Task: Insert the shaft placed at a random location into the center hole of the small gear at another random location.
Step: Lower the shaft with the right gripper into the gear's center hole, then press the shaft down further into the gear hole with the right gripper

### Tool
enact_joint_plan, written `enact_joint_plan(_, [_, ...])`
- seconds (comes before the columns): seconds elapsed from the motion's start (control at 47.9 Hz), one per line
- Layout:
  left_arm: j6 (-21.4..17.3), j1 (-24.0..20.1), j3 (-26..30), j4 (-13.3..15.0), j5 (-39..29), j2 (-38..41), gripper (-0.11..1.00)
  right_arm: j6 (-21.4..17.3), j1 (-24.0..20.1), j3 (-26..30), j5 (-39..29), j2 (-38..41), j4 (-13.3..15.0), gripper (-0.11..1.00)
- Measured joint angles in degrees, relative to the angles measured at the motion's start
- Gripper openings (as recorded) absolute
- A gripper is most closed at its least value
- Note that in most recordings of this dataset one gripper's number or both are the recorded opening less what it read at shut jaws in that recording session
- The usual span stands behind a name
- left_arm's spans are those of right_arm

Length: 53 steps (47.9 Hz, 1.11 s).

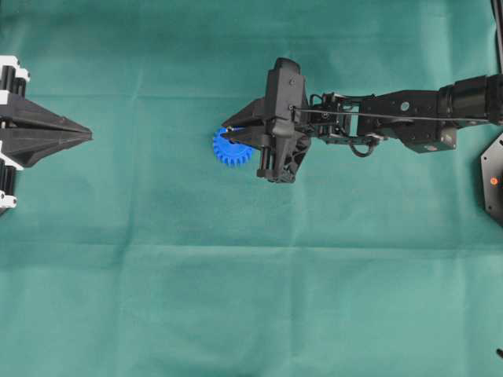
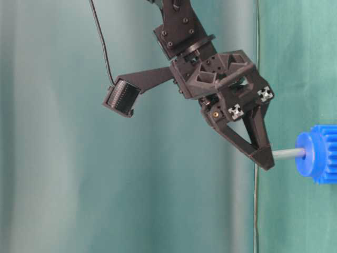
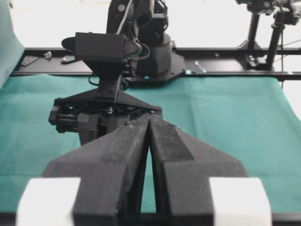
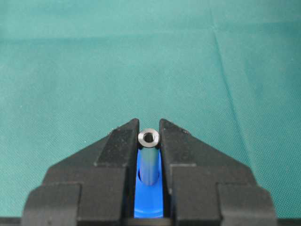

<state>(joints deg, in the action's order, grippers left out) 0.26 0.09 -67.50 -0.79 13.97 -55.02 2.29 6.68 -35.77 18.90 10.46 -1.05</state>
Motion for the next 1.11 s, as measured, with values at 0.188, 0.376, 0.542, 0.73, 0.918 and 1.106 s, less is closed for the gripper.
enact_joint_plan(0.188, [0.0,0.1,0.0,0.0,0.0,0.1,0.00,0.2,0.0,0.1,-0.1,0.0,0.0,0.13])
enact_joint_plan(0.376, [0.0,0.1,-0.1,0.0,-0.3,0.1,0.00,0.3,0.0,0.2,-0.2,-0.4,0.1,0.13])
enact_joint_plan(0.542, [0.0,0.1,0.0,0.0,-0.3,0.1,0.00,0.4,0.0,0.3,-0.4,-0.7,0.1,0.13])
enact_joint_plan(0.73, [0.0,0.1,0.0,0.0,-0.3,0.0,0.00,0.4,0.0,0.2,-0.3,-0.7,0.1,0.13])
enact_joint_plan(0.918, [0.0,0.1,-0.1,0.0,-0.4,0.0,0.00,0.8,0.0,0.3,-0.3,-0.7,0.1,0.13])
enact_joint_plan(1.106, [0.0,0.1,-0.1,0.0,-0.3,0.0,0.00,1.0,0.0,0.3,-0.3,0.3,0.1,0.13])
